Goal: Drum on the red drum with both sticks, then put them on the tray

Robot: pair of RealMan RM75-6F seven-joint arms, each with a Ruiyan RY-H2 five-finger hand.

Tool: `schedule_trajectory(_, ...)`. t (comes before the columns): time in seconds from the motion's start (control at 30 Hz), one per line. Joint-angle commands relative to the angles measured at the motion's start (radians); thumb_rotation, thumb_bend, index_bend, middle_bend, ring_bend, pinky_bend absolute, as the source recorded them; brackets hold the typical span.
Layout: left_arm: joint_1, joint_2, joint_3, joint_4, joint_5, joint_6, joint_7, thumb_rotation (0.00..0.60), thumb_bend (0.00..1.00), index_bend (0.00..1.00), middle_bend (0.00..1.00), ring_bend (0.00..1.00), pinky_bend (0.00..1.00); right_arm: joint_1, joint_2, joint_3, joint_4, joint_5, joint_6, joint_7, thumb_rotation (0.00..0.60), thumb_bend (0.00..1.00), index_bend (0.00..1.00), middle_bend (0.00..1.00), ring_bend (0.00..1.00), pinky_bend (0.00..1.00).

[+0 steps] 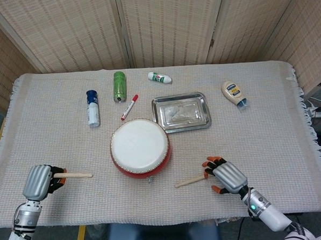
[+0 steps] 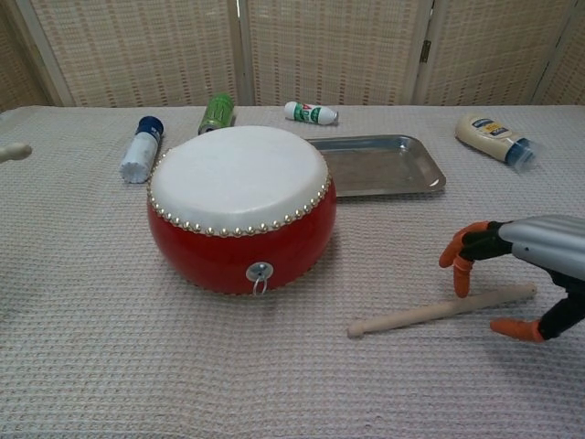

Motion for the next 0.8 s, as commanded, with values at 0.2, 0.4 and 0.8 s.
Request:
schedule_trajectory(0.2, 0.004, 0.013, 0.005, -0.012, -0.016, -0.002, 0.027, 0.600, 0.59, 1.00, 1.00, 1.00, 1.00, 0.084, -0.130, 0.023, 0.106, 0.011, -0.047, -0.041, 0.600, 0.24, 0.39, 0.21, 0.05, 0.15)
schedule_trajectory(0.4, 0.002, 0.024, 0.015, -0.014, -0.026, -0.020, 0.035, 0.600, 0.59, 1.00, 1.00, 1.00, 1.00, 0.109, -0.173, 0.014, 0.139, 0.013, -0.053, -0.043, 0.600, 0.24, 0.42, 0.21, 0.05, 0.15)
schedule_trajectory(0.8, 0.002, 0.025, 0.020, -0.011, -0.032, -0.027, 0.014, 0.600, 0.57, 1.00, 1.00, 1.00, 1.00, 0.115, -0.219, -0.005, 0.203, 0.025, -0.016, -0.052, 0.600, 0.24, 0.60, 0.21, 0.06, 0.15)
